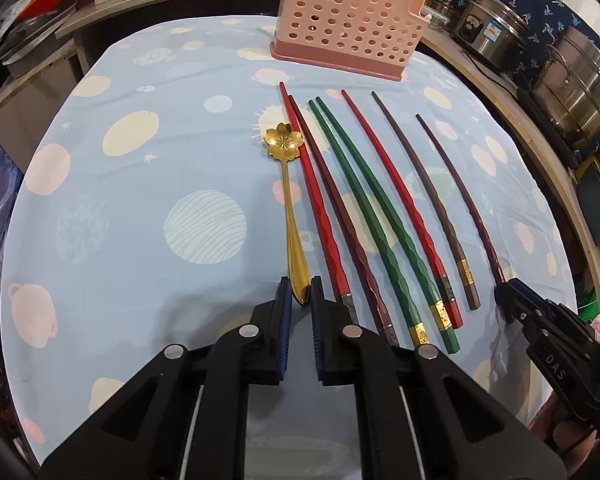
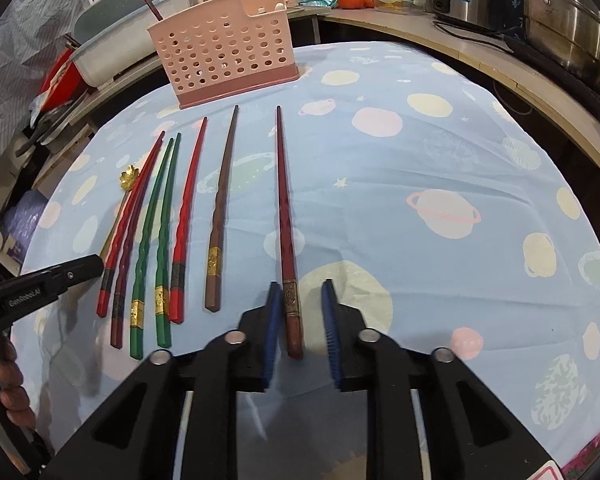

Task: Organize utensils
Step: 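Grasp a red chopstick with the left tool while the right tool grasps a dark red chopstick, then carry both chopsticks into the pink basket and open both tools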

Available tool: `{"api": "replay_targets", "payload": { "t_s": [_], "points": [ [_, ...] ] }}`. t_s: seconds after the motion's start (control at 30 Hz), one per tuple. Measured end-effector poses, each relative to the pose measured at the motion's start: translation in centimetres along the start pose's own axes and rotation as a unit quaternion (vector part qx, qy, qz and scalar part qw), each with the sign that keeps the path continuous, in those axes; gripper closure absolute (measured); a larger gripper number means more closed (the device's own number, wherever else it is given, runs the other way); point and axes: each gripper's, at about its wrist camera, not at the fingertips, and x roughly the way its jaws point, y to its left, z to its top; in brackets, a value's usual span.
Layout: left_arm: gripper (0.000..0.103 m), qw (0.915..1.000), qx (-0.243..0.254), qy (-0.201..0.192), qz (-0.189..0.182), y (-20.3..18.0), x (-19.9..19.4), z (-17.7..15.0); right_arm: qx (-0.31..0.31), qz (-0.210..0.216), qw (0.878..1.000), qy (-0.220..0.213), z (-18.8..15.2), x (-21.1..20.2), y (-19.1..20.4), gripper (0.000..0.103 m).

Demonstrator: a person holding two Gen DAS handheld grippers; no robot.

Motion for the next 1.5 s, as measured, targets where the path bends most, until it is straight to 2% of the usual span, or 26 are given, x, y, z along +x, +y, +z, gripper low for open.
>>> {"api": "replay_targets", "payload": {
  "t_s": [0.03, 0.33, 0.57, 0.7, 1.0, 1.23, 1.37, 1.5],
  "points": [
    [0.094, 1.0, -0.001, 0.0, -0.001, 0.0, -0.1, -0.1, 0.0, 0.001, 1.0, 0.001, 0.0, 0.0, 0.0, 0.094],
    [0.094, 0.9997, -0.002, -0.024, -0.002, 0.3, -2.6, 0.0, 0.0, 0.013, 1.0, -0.018, 0.0, -1.8, 0.2, 0.096],
    [0.097, 0.998, -0.002, -0.062, -0.007, 0.2, -6.0, 1.1, 0.009, 0.029, 0.998, -0.058, 1.3, -5.0, 0.4, 0.096],
    [0.102, 0.9961, 0.0, -0.087, -0.011, -0.2, -8.0, 2.2, 0.014, 0.038, 0.996, -0.083, 2.5, -6.9, 0.4, 0.096],
    [0.103, 0.9911, 0.009, -0.132, -0.008, -0.9, -10.7, 5.5, 0.009, 0.051, 0.989, -0.142, 6.1, -10.4, 0.9, 0.096],
    [0.103, 0.9883, 0.014, -0.152, -0.003, -1.3, -12.2, 8.1, 0.016, 0.065, 0.984, -0.168, 9.2, -11.8, 0.7, 0.096],
    [0.103, 0.9855, 0.022, -0.168, 0.001, -1.7, -13.6, 10.7, 0.009, 0.067, 0.978, -0.197, 12.6, -13.2, 0.8, 0.096],
    [0.102, 0.9789, 0.032, -0.202, 0.006, -2.4, -15.5, 14.7, 0.002, 0.072, 0.972, -0.223, 16.8, -14.1, 1.1, 0.096]
  ]
}}
